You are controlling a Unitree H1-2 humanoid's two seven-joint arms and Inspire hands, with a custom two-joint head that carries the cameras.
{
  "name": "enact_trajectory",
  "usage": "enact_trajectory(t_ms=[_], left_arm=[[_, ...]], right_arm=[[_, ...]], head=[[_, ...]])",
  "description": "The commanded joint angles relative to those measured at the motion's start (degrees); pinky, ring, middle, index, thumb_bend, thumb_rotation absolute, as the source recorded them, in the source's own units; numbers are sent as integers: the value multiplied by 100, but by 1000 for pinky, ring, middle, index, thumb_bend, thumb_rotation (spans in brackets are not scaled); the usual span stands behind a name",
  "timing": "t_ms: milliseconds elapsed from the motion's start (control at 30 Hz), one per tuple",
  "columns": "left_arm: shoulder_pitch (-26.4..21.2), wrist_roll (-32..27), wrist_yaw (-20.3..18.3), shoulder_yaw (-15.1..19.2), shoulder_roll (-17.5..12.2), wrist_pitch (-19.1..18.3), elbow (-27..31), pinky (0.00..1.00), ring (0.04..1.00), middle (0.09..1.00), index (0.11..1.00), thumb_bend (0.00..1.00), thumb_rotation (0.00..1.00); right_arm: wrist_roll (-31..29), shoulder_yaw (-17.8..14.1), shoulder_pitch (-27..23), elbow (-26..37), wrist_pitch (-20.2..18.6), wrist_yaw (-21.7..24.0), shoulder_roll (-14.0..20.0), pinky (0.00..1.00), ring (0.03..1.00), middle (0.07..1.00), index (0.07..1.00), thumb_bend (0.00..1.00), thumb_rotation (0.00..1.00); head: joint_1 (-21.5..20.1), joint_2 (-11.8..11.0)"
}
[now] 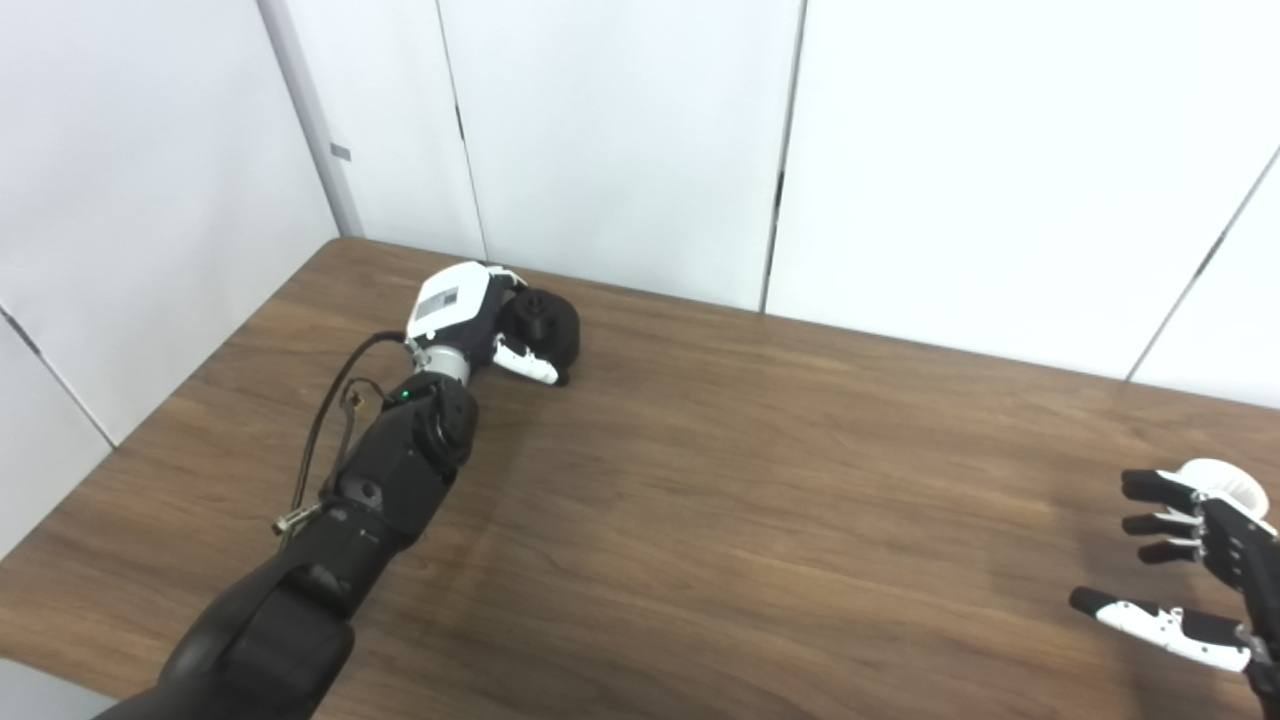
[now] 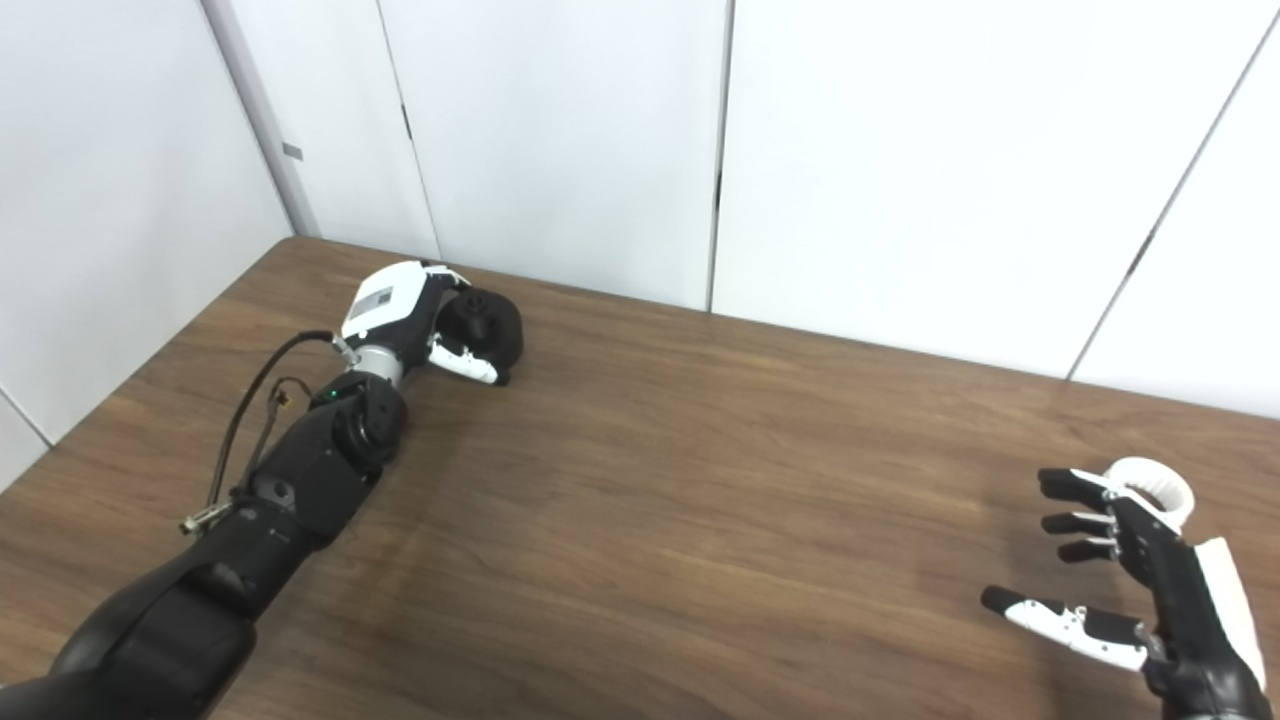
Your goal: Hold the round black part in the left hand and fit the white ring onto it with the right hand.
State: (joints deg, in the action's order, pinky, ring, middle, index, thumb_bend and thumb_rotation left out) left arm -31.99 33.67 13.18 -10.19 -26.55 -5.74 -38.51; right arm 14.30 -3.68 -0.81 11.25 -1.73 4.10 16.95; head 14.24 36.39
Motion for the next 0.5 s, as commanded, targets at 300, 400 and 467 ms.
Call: enact_trajectory(t_ms=[300, 400, 467], left_arm=[[158, -555, -506, -56, -155, 1381, 334, 982, 999, 916, 488, 524, 67], [228, -706, -872, -143, -142, 1722, 426, 998, 1000, 921, 488, 524, 67], [264, -753, -1083, -225, -144, 1919, 483, 1000, 1000, 922, 488, 523, 68]], right_arm=[[-21, -53, -225, 76, 194, -37, 129, 554, 652, 742, 730, 723, 100], [23, -38, -227, 85, 196, -44, 132, 549, 650, 741, 731, 718, 98], [15, -39, -223, 94, 212, -43, 128, 548, 649, 741, 731, 715, 95]], head=[[7, 9], [7, 9], [-8, 35]])
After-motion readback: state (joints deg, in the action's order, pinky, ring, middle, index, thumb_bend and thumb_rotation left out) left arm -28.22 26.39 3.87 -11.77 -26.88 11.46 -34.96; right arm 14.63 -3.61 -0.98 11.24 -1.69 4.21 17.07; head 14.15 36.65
